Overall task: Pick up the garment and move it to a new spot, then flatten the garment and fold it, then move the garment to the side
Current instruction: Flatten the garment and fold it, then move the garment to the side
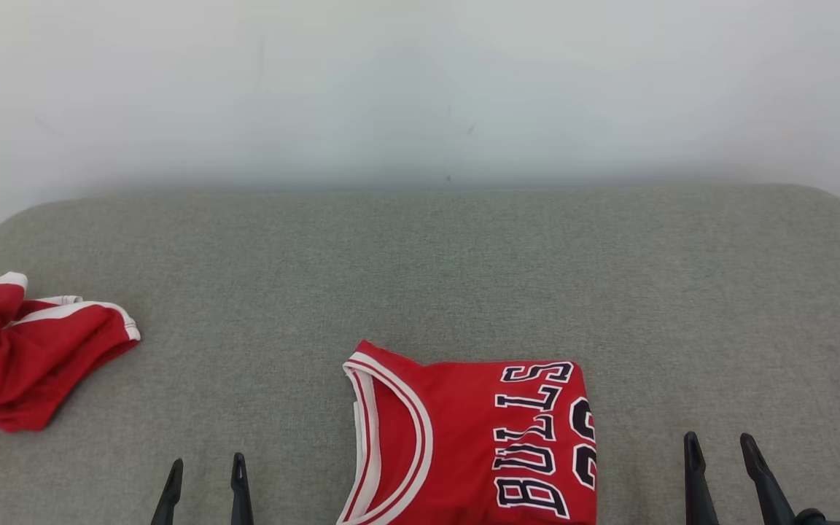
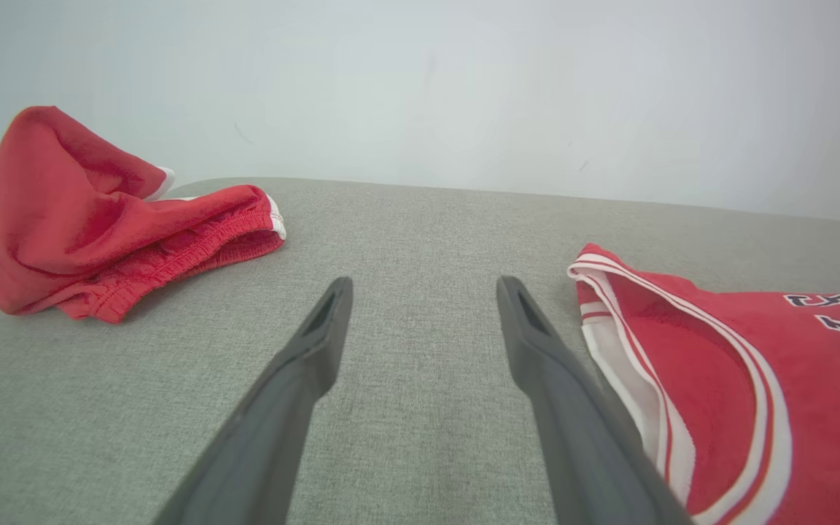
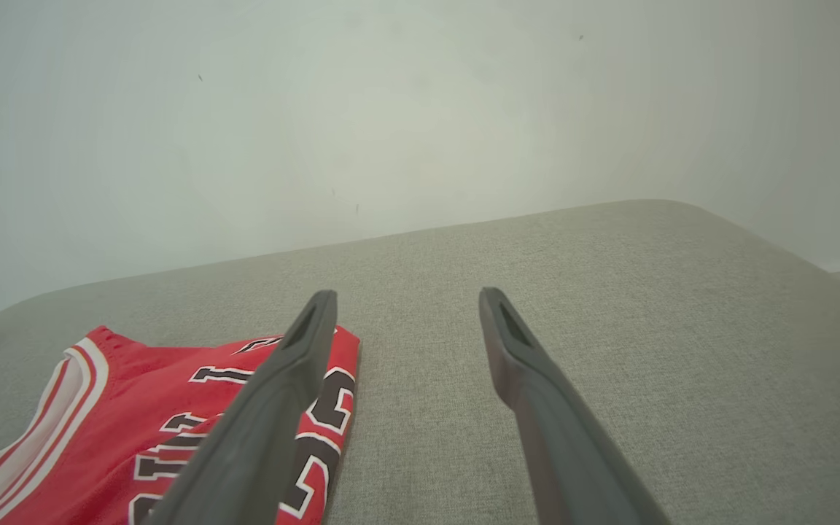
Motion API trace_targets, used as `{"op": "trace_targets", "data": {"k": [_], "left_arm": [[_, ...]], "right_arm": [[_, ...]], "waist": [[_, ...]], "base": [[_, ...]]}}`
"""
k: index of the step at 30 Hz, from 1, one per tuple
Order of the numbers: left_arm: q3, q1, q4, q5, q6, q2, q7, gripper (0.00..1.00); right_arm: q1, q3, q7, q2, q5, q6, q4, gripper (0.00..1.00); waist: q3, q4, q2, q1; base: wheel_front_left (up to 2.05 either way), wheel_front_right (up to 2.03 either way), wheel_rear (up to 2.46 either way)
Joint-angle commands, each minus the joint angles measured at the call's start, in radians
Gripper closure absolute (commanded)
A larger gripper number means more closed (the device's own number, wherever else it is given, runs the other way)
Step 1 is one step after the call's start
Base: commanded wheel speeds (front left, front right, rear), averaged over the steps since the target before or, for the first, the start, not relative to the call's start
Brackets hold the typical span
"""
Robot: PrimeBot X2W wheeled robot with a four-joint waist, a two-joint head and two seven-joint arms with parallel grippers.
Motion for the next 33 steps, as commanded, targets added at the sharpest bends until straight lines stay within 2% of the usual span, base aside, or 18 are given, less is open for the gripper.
{"op": "trace_targets", "data": {"k": [1,11,33], "left_arm": [[0.006,0.015,-0.005,0.011,-0.005,0.002,-0.002,0.0],[0.026,0.044,-0.033,0.057,-0.007,0.002,-0.002,0.0],[0.039,0.063,-0.047,0.065,-0.013,0.002,-0.002,0.0]], "right_arm": [[0.015,0.004,-0.001,0.0,0.013,0.003,-0.007,0.0],[0.041,0.013,-0.001,0.0,0.051,0.003,0.023,0.0],[0.021,0.03,-0.001,0.0,0.059,0.003,0.053,0.0]], "waist": [[-0.009,-0.009,0.0,0.0001],[-0.023,-0.023,0.0,0.0001],[-0.022,-0.018,0.0,0.0001]], "base": [[0.0,0.0,0.0],[0.0,0.0,0.0],[0.0,0.0,0.0]]}}
